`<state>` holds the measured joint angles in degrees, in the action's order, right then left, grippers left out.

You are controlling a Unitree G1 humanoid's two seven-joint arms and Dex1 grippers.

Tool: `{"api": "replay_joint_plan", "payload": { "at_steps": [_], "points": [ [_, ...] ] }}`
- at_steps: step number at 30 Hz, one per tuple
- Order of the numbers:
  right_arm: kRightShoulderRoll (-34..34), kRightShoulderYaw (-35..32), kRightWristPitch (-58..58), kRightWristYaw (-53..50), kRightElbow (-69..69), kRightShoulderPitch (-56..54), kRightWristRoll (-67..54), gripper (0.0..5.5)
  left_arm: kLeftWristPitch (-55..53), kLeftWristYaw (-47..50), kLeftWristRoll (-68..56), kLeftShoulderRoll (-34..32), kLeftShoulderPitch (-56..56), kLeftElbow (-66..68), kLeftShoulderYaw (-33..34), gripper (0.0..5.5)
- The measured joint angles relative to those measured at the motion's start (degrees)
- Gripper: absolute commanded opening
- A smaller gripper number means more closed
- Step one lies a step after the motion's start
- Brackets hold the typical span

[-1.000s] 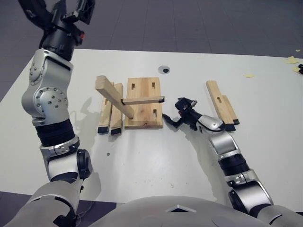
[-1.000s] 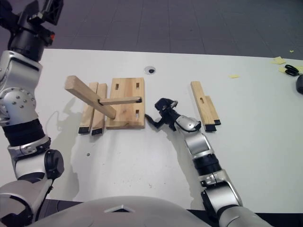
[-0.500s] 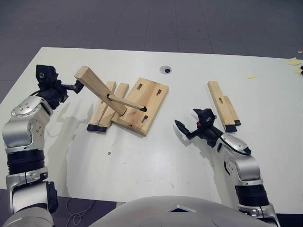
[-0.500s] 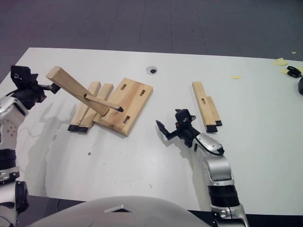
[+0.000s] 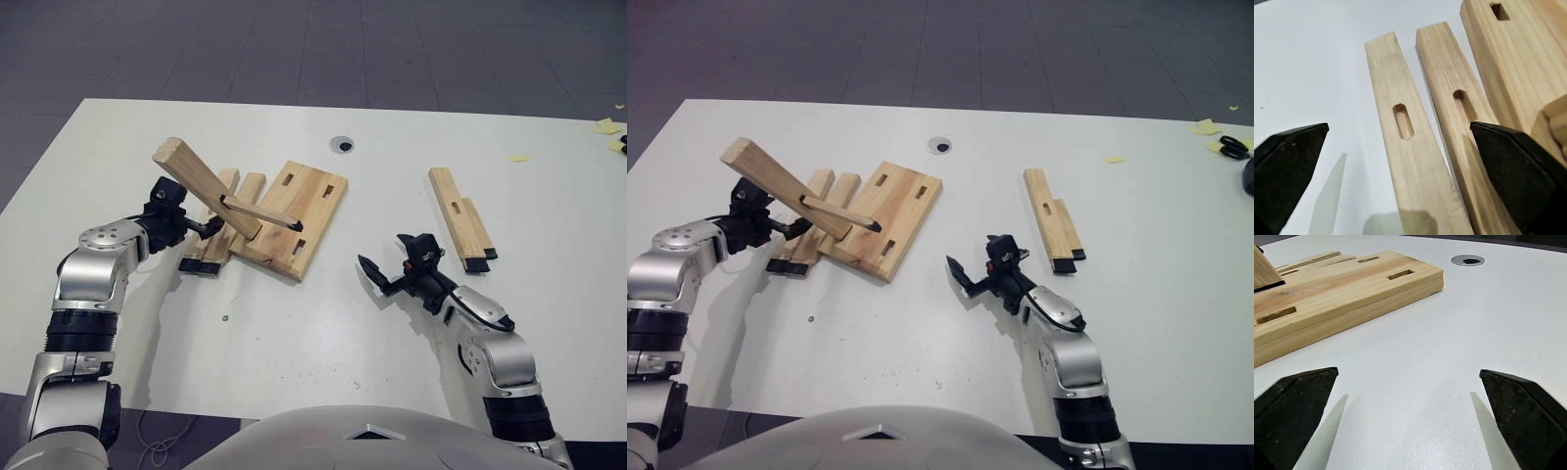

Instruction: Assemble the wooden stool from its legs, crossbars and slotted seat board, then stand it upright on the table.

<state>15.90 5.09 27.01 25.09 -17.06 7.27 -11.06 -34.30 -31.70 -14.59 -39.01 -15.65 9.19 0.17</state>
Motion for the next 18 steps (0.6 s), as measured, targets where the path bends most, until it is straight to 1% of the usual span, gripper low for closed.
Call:
{"api": "replay_joint_plan", "payload": {
  "at_steps": [6, 10, 12, 18],
  "points": [
    [0.0, 0.2, -0.1, -1.0, 0.0, 0.1, 0.2, 5.4, 1.2, 1.2, 2.5, 0.0, -0.8, 4.3, 0.9, 5.37],
    [-0.2, 0.6, -0.5, -1.4, 0.0, 0.3, 0.5, 5.4, 2.0, 0.7, 4.8, 0.0, -1.1, 5.7, 0.1, 5.37],
    [-0.4, 0.6, -0.7, -1.9, 0.0, 0.2, 0.6, 5.4, 2.0, -0.3, 5.6, -0.1, -1.1, 5.6, -0.4, 5.1],
    [-0.5, 0.6, -1.0, -2.6, 0.0, 0.1, 0.7, 5.4, 0.3, -5.5, 5.6, -0.7, -1.1, 3.8, -1.9, 3.99]
  ]
}}
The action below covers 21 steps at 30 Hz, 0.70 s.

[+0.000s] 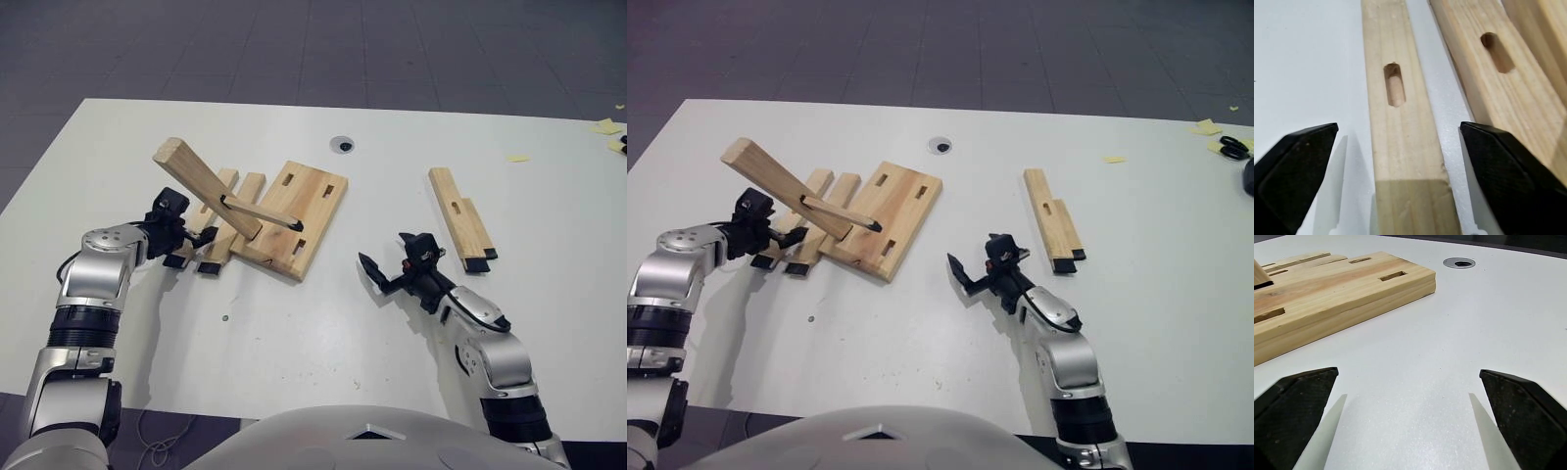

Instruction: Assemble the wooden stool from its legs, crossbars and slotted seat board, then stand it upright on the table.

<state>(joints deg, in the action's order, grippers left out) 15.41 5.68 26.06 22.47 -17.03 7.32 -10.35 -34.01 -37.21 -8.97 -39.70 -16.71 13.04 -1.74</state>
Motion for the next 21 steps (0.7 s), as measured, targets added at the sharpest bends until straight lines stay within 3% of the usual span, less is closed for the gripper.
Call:
{"api": "replay_joint_plan", "payload": {
  "at_steps": [11, 15, 21],
  "points": [
    [-2.4, -0.9, -1.4, -4.9, 0.6, -1.0, 0.8, 5.4, -1.6, -8.9, 1.0, -6.9, 0.6, -0.1, -2.3, 2.14],
    [-3.0, -3.0, -3.0, -6.9, 3.4, -3.8, 1.4, 5.4, -1.6, -8.4, 1.4, -6.9, 0.5, -0.2, -1.9, 2.13],
    [-1.8, -8.6, -4.5, -7.3, 8.9, -13.9, 0.2, 5.4, -0.2, 8.5, 0.3, 2.5, -0.2, -2.0, 8.4, 2.11]
  ]
}}
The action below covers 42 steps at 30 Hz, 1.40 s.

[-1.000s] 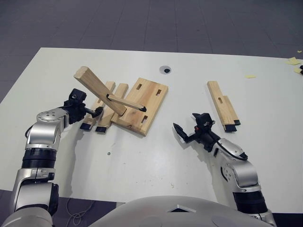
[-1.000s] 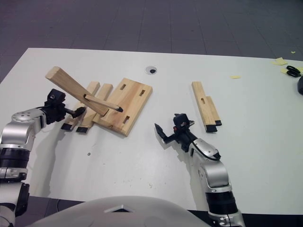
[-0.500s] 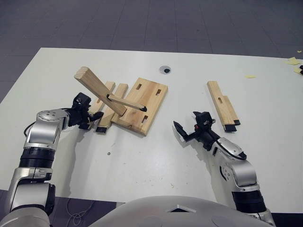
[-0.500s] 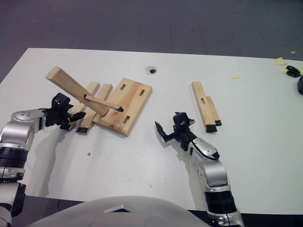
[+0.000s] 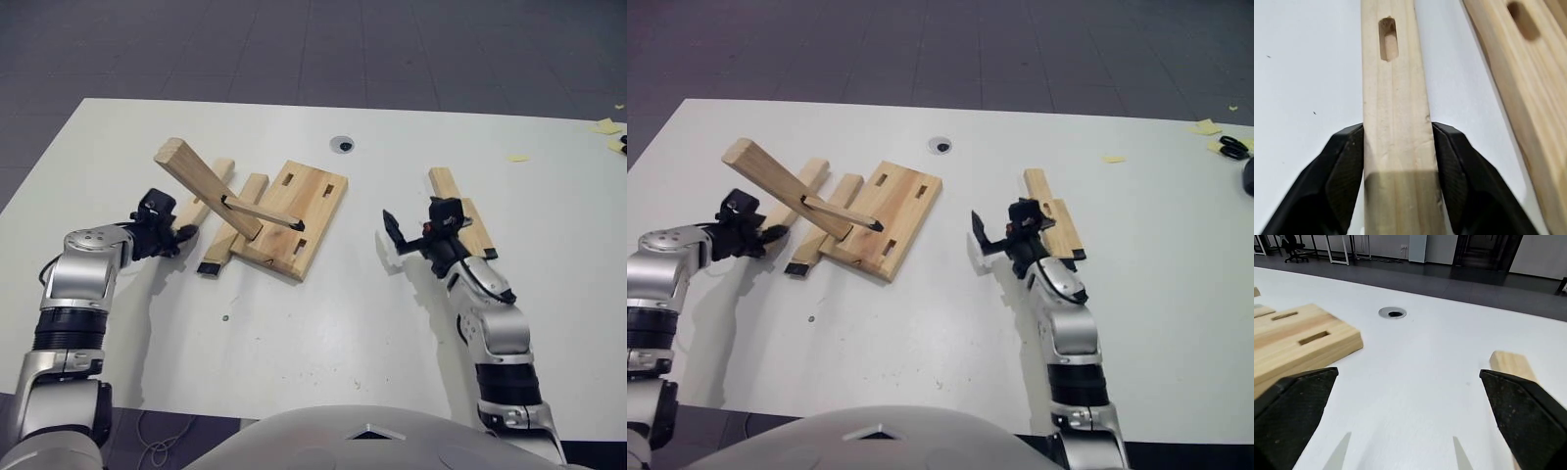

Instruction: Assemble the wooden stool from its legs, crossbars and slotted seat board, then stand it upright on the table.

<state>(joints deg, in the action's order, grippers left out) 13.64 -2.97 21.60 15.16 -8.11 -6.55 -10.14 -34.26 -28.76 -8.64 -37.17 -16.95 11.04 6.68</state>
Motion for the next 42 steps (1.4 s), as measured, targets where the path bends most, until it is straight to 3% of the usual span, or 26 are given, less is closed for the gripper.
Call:
{"api": "replay_joint_plan", "payload": {
  "at_steps": [4, 8, 16, 23, 42],
  "points": [
    [1.6, -6.7, 2.0, 0.6, 0.7, -11.9, -6.5, 5.4, 8.6, 12.0, 2.6, 1.8, -8.4, -3.4, 5.4, 2.1],
    [1.0, -12.5, 11.6, 2.0, -1.5, -27.2, -25.2, 5.4, 18.3, 14.0, 5.1, 2.4, -19.6, -12.9, 2.6, 2.09],
    [-1.3, -16.0, 25.4, -1.4, -7.8, -38.5, -60.9, 5.4, 22.8, -0.2, 3.1, 3.0, -22.1, -25.9, -9.1, 2.09],
    [-0.5, -14.3, 25.0, -3.1, -8.2, -39.1, -63.4, 5.4, 17.7, -8.1, -5.0, 4.4, -20.1, -32.2, -10.8, 2.09],
    [-2.6, -15.6, 18.6, -17.9, -12.3, -33.4, -74.6, 2.54, 13.1, -9.1, -4.0, 5.0, -19.0, -35.0, -13.0, 2.09]
  ]
}}
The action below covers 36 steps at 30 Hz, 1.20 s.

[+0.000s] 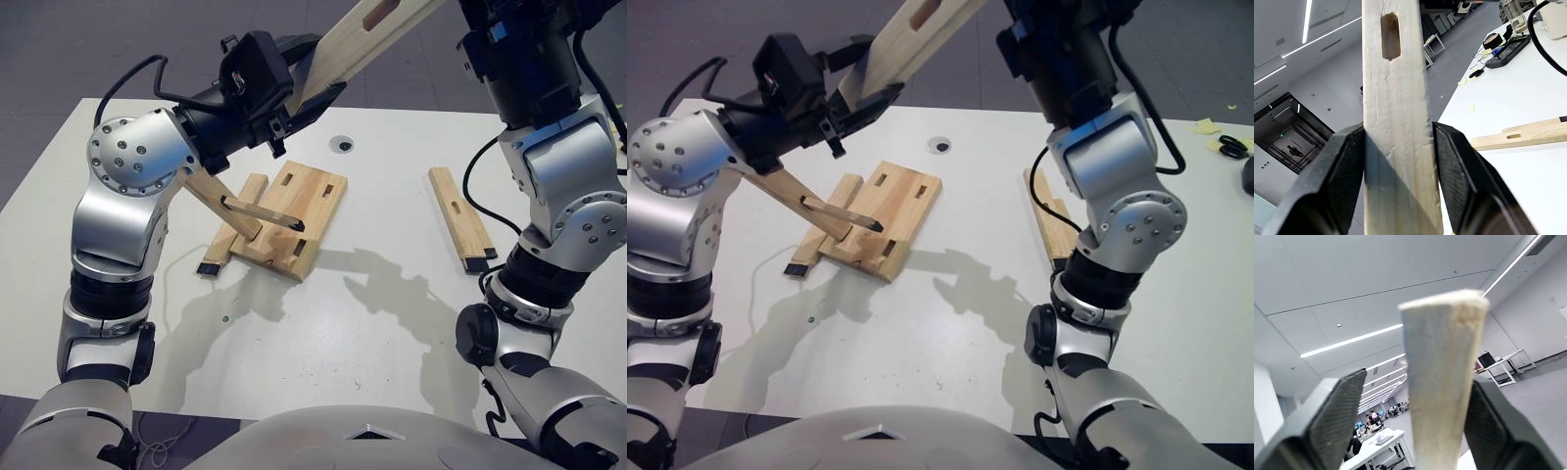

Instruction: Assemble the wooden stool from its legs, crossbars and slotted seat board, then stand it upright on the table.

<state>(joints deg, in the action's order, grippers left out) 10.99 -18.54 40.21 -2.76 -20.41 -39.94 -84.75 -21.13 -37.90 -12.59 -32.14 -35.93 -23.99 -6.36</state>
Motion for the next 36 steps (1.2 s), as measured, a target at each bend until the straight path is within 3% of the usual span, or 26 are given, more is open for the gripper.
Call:
{"api": "replay_joint_plan", "payload": {
  "at_steps": [9, 16, 21, 30, 36],
  "points": [
    [-0.3, 1.3, -3.5, -4.8, -1.4, 2.1, -1.0, 1.07, 1.4, -0.1, 2.3, 0.0, -1.1, -0.4, -1.4, 2.07],
    [-0.2, 2.4, -6.1, -5.3, -1.8, 2.7, 0.0, 1.05, 3.4, 0.0, 4.3, 0.1, -1.4, -0.5, -1.7, 2.07],
    [-0.8, 3.1, -8.5, -6.0, -1.5, 2.5, 1.2, 1.02, 3.3, 0.1, 1.8, 1.6, -3.3, -0.1, 0.4, 3.13],
    [-0.2, 0.8, -13.0, -6.4, -1.9, 4.2, 5.6, 1.02, -12.9, 5.0, -35.9, 4.6, -14.7, 1.9, 23.1, 4.62],
    [0.8, 0.0, -13.7, -6.3, -0.8, 4.3, 7.9, 1.02, -12.2, 15.9, -29.9, 1.9, -12.0, 7.8, 28.4, 5.4]
  ]
}}
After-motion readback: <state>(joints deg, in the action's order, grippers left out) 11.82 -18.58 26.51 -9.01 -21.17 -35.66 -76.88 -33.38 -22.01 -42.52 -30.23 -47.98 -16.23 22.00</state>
